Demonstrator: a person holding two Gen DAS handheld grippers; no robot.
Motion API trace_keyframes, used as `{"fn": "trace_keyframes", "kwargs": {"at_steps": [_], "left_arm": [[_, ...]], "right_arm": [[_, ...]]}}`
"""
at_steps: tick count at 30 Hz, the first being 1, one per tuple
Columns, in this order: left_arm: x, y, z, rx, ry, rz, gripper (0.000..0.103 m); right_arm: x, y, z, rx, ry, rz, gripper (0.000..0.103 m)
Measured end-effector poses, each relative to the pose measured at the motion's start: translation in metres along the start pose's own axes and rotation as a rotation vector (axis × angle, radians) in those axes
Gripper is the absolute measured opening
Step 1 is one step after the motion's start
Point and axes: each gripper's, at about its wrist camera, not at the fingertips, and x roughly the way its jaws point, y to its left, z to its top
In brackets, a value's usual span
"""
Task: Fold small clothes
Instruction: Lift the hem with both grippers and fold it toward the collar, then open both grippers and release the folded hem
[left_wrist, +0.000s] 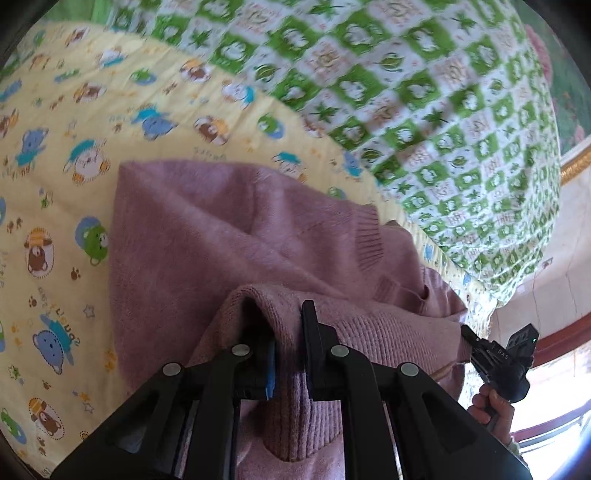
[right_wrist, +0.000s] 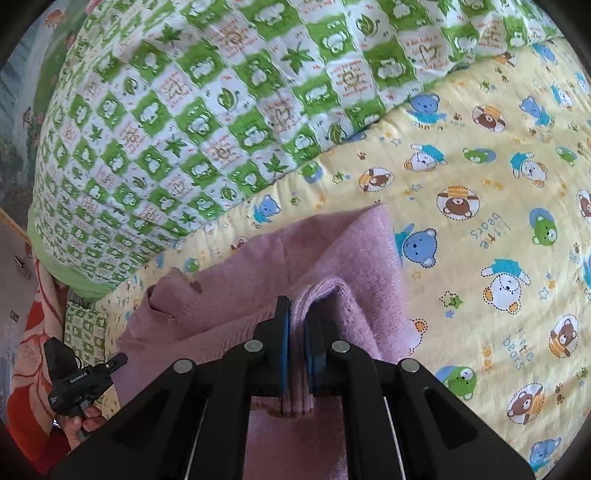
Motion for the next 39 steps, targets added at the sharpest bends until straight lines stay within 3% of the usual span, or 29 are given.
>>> {"fn": "trace_keyframes", "kwargs": {"at_steps": [3, 6, 7, 8, 11, 14, 16, 18, 20, 22, 25, 27, 30, 34, 39], "left_arm": [[-0.008, 0.004, 0.001, -0.015, -0.008, -0.001, 0.023], [-0.031, 0.000, 0.000, 0.019, -0.059, 0.038, 0.039], [-0.041, -0.002, -0.001, 0.029, -0.075, 0.040, 0.041], [-0.050, -0.004, -0.003, 0.039, -0.087, 0.041, 0.044], [-0.071, -0.014, -0.018, 0.091, -0.078, 0.004, 0.044], [-0.074, -0.029, -0.047, 0.169, -0.006, -0.048, 0.045], [-0.063, -0.037, -0.070, 0.216, 0.067, -0.073, 0.045], [-0.043, -0.046, -0.092, 0.276, 0.145, -0.050, 0.045], [-0.025, -0.052, -0.104, 0.314, 0.195, -0.031, 0.045], [-0.008, -0.058, -0.107, 0.357, 0.225, -0.004, 0.045], [0.010, -0.068, -0.093, 0.432, 0.217, 0.061, 0.044], [0.014, -0.075, -0.071, 0.453, 0.176, 0.089, 0.044], [0.010, -0.081, -0.028, 0.445, 0.091, 0.122, 0.046], [0.005, -0.066, 0.028, 0.330, -0.014, 0.147, 0.057], [0.004, -0.031, 0.056, 0.193, -0.009, 0.232, 0.057]], "right_arm": [[0.004, -0.006, 0.001, 0.020, 0.012, -0.009, 0.016], [-0.004, -0.006, 0.004, 0.035, 0.000, 0.009, 0.037], [-0.010, -0.005, 0.006, 0.039, -0.016, 0.011, 0.047], [-0.017, -0.002, 0.007, 0.038, -0.041, 0.010, 0.051], [-0.039, 0.007, 0.008, 0.006, -0.098, 0.016, 0.052], [-0.055, 0.025, -0.005, -0.072, -0.100, 0.066, 0.051], [-0.060, 0.045, -0.026, -0.172, -0.054, 0.100, 0.047], [-0.054, 0.059, -0.049, -0.255, 0.014, 0.120, 0.038], [-0.039, 0.070, -0.073, -0.344, 0.103, 0.108, 0.025], [-0.022, 0.075, -0.088, -0.396, 0.176, 0.085, 0.022], [0.005, 0.082, -0.097, -0.494, 0.231, 0.017, 0.021], [0.017, 0.084, -0.087, -0.527, 0.213, -0.030, 0.021], [0.020, 0.078, -0.053, -0.464, 0.129, -0.050, 0.021], [0.015, 0.058, -0.002, -0.289, -0.005, -0.030, 0.021], [0.032, 0.041, 0.026, -0.219, -0.021, -0.082, 0.021]]}}
